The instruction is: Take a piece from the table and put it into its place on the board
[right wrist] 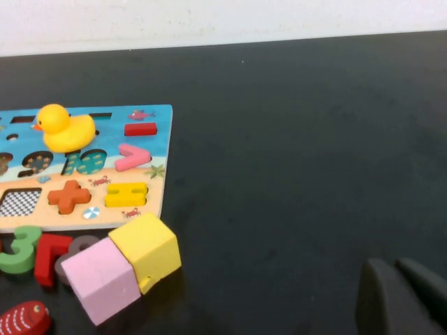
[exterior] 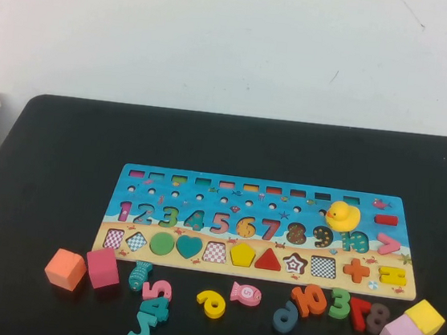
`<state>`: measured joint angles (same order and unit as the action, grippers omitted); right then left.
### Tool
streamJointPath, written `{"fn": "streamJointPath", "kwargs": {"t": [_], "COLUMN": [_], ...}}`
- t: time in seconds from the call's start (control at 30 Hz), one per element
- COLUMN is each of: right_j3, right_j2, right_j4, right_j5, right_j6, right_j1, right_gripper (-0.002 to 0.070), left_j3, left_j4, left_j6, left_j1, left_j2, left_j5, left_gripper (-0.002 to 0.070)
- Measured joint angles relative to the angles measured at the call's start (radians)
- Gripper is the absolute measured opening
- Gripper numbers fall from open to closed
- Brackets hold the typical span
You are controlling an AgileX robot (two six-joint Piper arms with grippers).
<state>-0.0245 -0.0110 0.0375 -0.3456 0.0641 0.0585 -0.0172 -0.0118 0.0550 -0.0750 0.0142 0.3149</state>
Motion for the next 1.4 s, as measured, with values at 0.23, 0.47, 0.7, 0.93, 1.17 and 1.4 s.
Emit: {"fn": "streamJointPath", "kwargs": {"t": [0.23, 0.47, 0.7, 0.93, 1.17, 1.4], "right_j3": [0.0, 0.0, 0.0, 0.0, 0.0, 0.0], "right_j2": [0.0, 0.0, 0.0, 0.0, 0.0, 0.0], "right_j4": [0.0, 0.0, 0.0, 0.0, 0.0, 0.0], "right_j5": [-0.004, -0.004, -0.004, -0.004, -0.004, -0.006], "right_j6": [0.002, 0.003, 0.003, 0.003, 0.003, 0.003], "right_j1": [0.0, 0.0, 0.0, 0.0, 0.0, 0.0], "right_gripper": [0.0019, 0.0019, 0.0019, 0.0019, 0.0019, 0.0019], "left_j3": [0.0, 0.0, 0.0, 0.0, 0.0, 0.0], "left_j4": [0.0, 0.0, 0.0, 0.0, 0.0, 0.0], "left_j6": [0.0, 0.0, 0.0, 0.0, 0.0, 0.0], "left_j1": [0.0, 0.0, 0.0, 0.0, 0.0, 0.028], "left_j2": [0.0, 0.0, 0.0, 0.0, 0.0, 0.0], "left_j5": [0.0, 0.0, 0.0, 0.0, 0.0, 0.0], "left_gripper": [-0.0001, -0.0001, -0.0001, -0.0001, -0.0001, -0.0001]}}
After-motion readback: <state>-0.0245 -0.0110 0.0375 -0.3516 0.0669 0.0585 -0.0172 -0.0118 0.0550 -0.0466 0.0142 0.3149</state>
